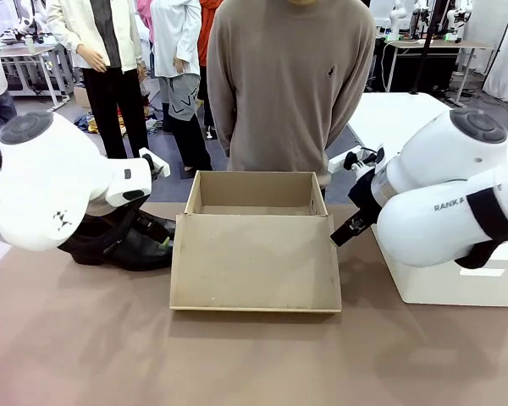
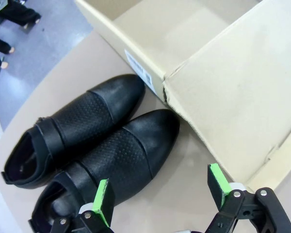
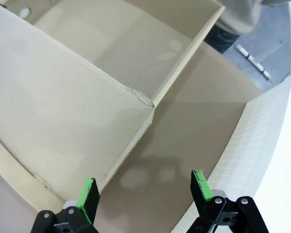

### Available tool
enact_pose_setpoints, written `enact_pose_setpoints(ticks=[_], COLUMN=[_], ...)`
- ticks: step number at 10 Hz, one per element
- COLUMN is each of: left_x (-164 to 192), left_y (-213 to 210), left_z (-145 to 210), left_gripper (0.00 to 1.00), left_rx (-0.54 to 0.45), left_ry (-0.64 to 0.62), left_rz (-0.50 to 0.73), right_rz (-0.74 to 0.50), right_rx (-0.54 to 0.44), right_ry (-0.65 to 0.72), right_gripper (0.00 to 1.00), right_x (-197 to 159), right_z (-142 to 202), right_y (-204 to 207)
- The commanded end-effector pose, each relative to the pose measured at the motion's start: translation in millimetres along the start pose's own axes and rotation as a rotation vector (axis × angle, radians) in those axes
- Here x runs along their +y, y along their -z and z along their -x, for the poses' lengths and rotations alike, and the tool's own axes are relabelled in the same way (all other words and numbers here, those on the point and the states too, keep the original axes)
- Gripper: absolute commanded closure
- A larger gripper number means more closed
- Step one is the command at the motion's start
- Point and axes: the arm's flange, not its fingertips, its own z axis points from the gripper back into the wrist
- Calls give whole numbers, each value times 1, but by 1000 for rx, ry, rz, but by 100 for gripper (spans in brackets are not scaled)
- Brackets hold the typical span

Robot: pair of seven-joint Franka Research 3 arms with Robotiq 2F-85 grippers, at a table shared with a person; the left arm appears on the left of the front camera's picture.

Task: Pack the shoes into the box.
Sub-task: Place one shoe of the Shoes into the Shoes Box.

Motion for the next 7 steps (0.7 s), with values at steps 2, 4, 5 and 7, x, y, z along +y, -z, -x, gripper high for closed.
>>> enact_pose_setpoints(ticks=[2, 4, 5, 7], left_x=[10, 14, 16, 20], left_y=[-45, -73, -86, -99], left_z=[-16, -27, -31, -35], left_gripper=[0, 0, 0, 0], left_rx=[12, 7, -3, -17], left_ry=[61, 75, 84, 108], left_rz=[7, 18, 20, 18], right_rz=[-55, -78, -96, -115], right_rx=[-16, -30, -40, -60], right_ry=[-11, -36, -46, -70], right_gripper=[0, 0, 0, 0], right_x=[-13, -17, -17, -19], right_z=[-13, -20, -21, -20], right_y=[-45, -70, -82, -96])
